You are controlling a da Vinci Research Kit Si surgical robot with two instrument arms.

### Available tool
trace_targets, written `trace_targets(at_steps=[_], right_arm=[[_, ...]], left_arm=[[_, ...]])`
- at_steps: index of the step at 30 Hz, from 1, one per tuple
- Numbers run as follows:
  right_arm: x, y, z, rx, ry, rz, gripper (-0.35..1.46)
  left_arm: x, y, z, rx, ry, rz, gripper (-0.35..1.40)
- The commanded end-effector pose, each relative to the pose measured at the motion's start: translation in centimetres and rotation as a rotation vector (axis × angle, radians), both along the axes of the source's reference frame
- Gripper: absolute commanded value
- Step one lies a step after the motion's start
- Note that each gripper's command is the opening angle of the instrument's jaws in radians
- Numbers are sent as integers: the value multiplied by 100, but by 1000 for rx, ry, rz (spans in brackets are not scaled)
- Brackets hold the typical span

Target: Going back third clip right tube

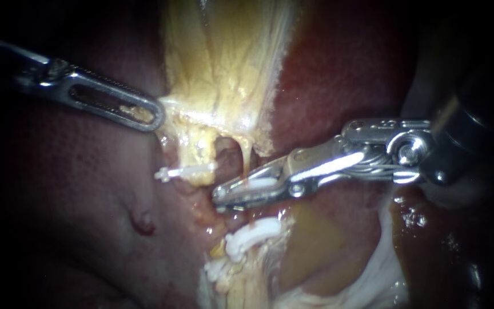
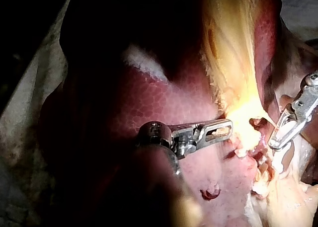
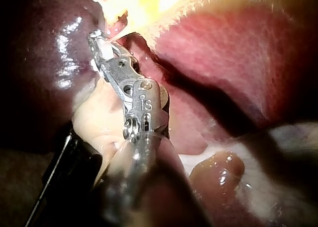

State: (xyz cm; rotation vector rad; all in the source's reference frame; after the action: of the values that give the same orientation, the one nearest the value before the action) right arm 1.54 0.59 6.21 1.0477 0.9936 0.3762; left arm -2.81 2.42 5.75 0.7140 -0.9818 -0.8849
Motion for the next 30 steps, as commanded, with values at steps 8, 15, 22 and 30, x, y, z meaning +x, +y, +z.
trace_targets(at_steps=[8, 15, 22, 30], right_arm=[[1, -2, 2, -1, 1, -1, -35], [4, -5, 5, -11, 11, 47, 38], [10, -12, 18, -26, -17, 98, 48], [3, 2, 37, -84, -93, 208, 50]], left_arm=[[0, 0, 0, 0, 0, 0, -35], [0, 0, 0, 0, 0, 0, -35], [0, 0, 0, 0, 0, 0, -35], [0, -1, 1, -1, 0, 0, -35]])
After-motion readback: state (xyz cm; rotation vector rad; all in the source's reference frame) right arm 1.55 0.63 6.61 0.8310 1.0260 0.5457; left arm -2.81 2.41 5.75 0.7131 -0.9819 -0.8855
